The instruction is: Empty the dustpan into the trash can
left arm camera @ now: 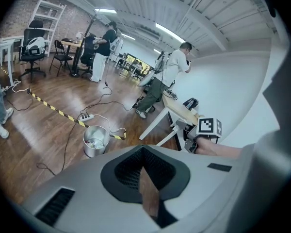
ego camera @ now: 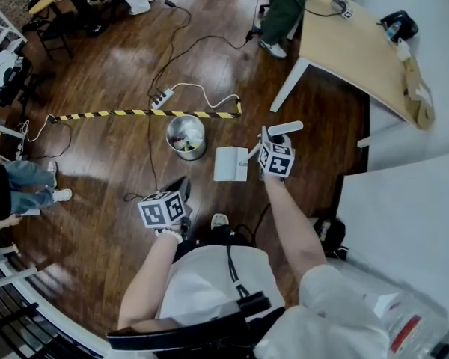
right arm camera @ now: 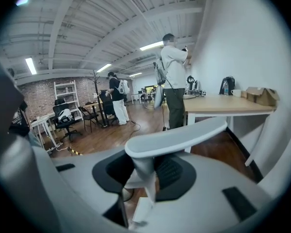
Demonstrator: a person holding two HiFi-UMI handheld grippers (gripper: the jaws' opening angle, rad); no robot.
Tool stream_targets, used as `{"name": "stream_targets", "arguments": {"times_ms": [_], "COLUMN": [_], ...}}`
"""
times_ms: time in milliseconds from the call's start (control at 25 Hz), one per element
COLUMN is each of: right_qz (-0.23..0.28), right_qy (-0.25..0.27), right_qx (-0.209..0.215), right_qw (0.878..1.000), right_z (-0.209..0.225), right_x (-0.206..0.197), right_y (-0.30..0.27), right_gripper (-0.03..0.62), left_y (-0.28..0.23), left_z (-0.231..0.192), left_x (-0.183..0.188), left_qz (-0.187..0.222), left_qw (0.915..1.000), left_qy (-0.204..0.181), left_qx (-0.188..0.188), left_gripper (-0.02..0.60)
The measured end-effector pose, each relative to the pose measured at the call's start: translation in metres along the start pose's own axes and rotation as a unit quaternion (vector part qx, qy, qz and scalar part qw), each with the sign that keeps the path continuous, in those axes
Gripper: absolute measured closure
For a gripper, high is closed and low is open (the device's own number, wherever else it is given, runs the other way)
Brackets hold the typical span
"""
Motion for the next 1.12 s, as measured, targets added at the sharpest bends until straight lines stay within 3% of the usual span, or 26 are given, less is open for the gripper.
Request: {"name": "stream_targets", "arguments": {"times_ms": [320, 480, 680, 840, 1120], "right_qz": [0.012, -0.004, -0.008, -0.028, -0.03], "right_qy": [-0.043, -0.072, -0.076, -0.094, -0.09], "right_qx": [-0.039, -0.069, -0.083, -0.089, -0.092], "right_qw": [0.998, 0.995, 0.994, 0.991, 0.991], "right_z": [0.046, 0.07, 0.091, 0.099, 0.098], "right_x": [-0.027, -0.036, -0.042, -0.05, -0.052], "right_y": [0.042, 0.052, 0.056, 0.055, 0.056], "right_gripper": [0.46, 0.375, 0.363, 0.247, 0.229], "left_y": [-0.005, -0.008, -0.01, -0.011, -0.017], "left_z": [0.003, 0.011, 0.015, 0.018, 0.021], "left_x": [-0.002, -0.009, -0.013, -0.012, -0.013], "left_qz": [-0.013, -0.024, -0.035, -0.037, -0.044], "left_qw": [0.9998, 0.9993, 0.9986, 0.9983, 0.9976], "left_qy": [-0.01, -0.016, -0.026, -0.032, -0.038], "left_qx": [-0.013, -0.022, -0.029, -0.03, -0.038], "left_gripper": [0.594, 0.594, 0.594, 0.594, 0.594]}}
Point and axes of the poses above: the fingertips, and each gripper's own axes: y backward along the fingers, z to its right, x out of its top, the point moved 7 cm from there along y, backward along the fingers, and after that the axes turned 14 degrees about z, right-handed, at the moved point
